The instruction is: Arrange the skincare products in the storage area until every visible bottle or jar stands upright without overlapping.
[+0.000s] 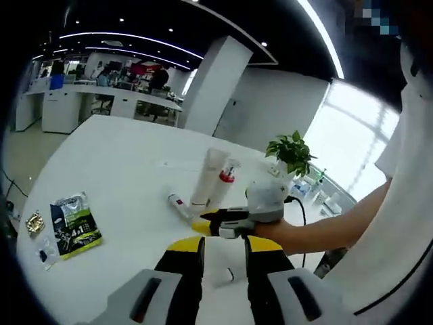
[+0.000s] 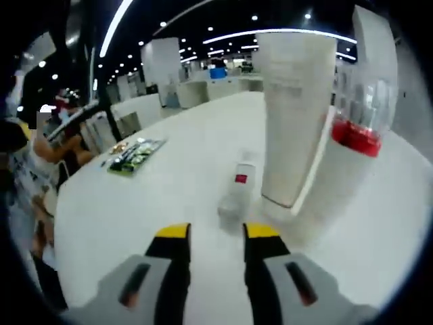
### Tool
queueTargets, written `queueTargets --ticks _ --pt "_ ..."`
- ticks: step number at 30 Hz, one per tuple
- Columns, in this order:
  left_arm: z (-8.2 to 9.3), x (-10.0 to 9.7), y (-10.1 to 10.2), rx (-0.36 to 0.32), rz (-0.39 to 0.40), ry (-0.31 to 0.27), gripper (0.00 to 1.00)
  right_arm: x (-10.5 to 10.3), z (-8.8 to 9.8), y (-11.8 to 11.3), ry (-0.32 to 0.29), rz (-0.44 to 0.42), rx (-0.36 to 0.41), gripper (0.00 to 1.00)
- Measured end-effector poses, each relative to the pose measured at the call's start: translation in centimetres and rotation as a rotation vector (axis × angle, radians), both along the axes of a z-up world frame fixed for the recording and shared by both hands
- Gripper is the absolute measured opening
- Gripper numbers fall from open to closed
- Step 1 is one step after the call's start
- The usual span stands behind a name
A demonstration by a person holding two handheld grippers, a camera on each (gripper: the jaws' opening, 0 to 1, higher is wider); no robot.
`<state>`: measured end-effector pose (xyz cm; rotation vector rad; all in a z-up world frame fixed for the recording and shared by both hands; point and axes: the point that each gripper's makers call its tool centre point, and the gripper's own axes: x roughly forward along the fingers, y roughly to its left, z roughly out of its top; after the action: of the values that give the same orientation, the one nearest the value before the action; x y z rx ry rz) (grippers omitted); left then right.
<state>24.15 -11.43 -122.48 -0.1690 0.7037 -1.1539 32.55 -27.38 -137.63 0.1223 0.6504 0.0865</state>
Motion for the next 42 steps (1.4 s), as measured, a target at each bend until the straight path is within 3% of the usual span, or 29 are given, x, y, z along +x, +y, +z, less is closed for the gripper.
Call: queueTargets --ticks 3,4,7,10,14,15,17,18,20,21,27,28,30,33,34,35,42 --pt "-0.2 -0.1 2.2 0.013 0.038 0.004 0.24 0.7 -1.5 -0.4 0.048 -0.065 0.011 0.29" --pt "-0.4 -0.2 3.5 0.022 0.062 0.008 0.24 1.2 -1.6 -0.4 0.040 -0.063 -0.020 0.29" --pt "-0.4 -0.3 5.1 0.027 0.097 0.016 0.24 2.2 -1.6 0.4 0.038 -0.072 -0.002 0.29" --pt "-0.5 -0.5 6.6 0.036 0.118 0.022 0.24 3.4 -1.9 0.4 0.024 -0.093 -0.054 0.29" --pt "-0.4 -0.8 7.3 0.041 0.115 0.020 0.24 3.6 -2.1 0.3 0.038 -0.099 -0.082 0.18" --pt "-0.4 -0.8 7.3 0.039 0.111 0.018 0.24 3.4 -2.2 1.0 0.048 -0.074 -0.033 0.18" --pt "-0.3 -0.7 7.3 0.034 0.107 0.017 0.24 3.1 -2.1 1.1 0.061 -0.093 -0.011 0.17" --pt "-0.3 -0.7 7.2 0.023 0.108 0.018 0.24 2.4 -1.8 2.2 0.067 -0.071 0.077 0.17" --pt "-0.3 -0.6 7.2 0.010 0.111 0.022 0.24 1.7 -1.5 1.8 0.073 -0.089 0.069 0.16" --pt "-0.3 -0.5 7.0 -0.004 0.116 0.033 0.24 1.1 -1.2 2.2 0.072 -0.086 0.103 0.16" --pt "-0.2 -0.1 4.9 -0.105 0.122 0.103 0.25 -2.3 2.4 3.2 0.031 -0.012 0.082 0.16" --pt "0.1 0.3 3.8 -0.147 0.128 0.146 0.26 -2.5 3.1 3.3 0.012 0.006 0.076 0.16" --pt "-0.2 1.2 2.6 -0.162 0.137 0.180 0.26 -3.5 4.7 3.6 -0.010 0.020 0.071 0.16" --pt "-0.5 2.1 0.4 -0.207 0.142 0.282 0.32 -4.1 7.8 4.5 -0.097 0.088 0.054 0.16" --pt "-0.4 2.1 -1.0 -0.241 0.127 0.381 0.35 -4.2 8.8 4.6 -0.125 0.106 0.040 0.16" --pt "-0.3 2.2 -1.7 -0.257 0.119 0.406 0.37 -4.5 10.2 4.6 -0.150 0.118 0.021 0.16" --pt "3.0 3.6 -7.2 -0.421 0.114 0.472 0.37 -5.7 17.0 6.0 -0.291 0.240 -0.022 0.16"
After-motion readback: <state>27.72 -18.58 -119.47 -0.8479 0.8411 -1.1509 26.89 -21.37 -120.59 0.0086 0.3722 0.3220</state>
